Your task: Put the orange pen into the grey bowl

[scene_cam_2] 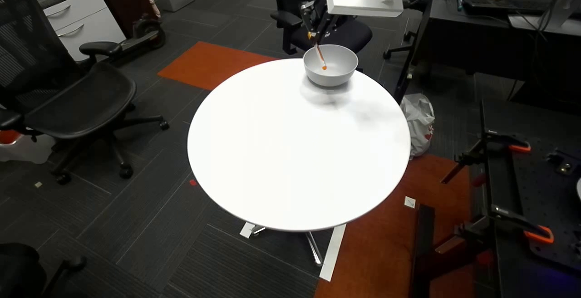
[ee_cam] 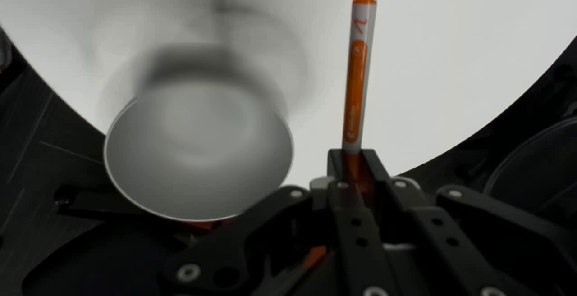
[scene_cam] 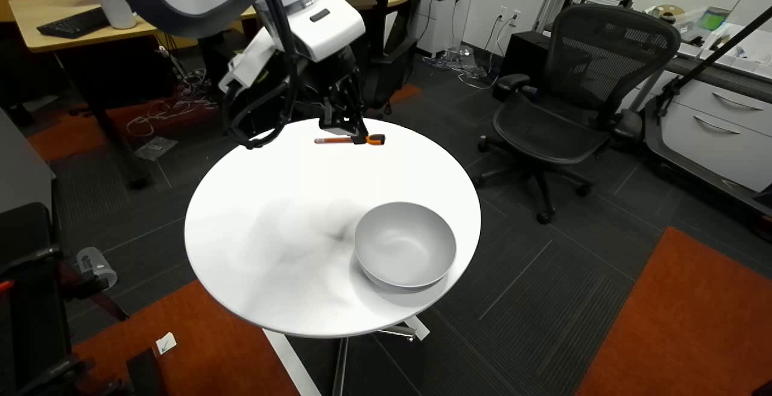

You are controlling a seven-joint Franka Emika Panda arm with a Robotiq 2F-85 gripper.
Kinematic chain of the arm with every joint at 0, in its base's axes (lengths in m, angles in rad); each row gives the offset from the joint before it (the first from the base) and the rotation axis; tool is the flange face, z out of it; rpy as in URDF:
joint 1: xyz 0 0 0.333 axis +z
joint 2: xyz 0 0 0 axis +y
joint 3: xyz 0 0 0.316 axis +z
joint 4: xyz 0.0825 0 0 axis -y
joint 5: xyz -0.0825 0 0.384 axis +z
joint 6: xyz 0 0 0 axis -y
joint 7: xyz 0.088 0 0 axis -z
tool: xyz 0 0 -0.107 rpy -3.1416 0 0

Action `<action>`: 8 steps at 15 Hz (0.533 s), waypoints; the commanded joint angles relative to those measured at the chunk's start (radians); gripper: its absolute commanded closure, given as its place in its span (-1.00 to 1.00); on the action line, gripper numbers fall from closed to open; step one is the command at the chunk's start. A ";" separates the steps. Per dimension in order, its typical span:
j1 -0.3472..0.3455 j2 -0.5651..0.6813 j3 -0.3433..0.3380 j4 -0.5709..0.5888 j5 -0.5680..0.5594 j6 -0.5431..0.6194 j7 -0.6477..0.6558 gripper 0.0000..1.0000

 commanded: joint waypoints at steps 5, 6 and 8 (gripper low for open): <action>-0.187 -0.025 0.078 0.057 0.101 -0.151 -0.122 0.94; -0.207 -0.015 0.082 0.072 0.119 -0.166 -0.140 0.94; -0.242 0.004 0.089 0.100 0.157 -0.184 -0.171 0.94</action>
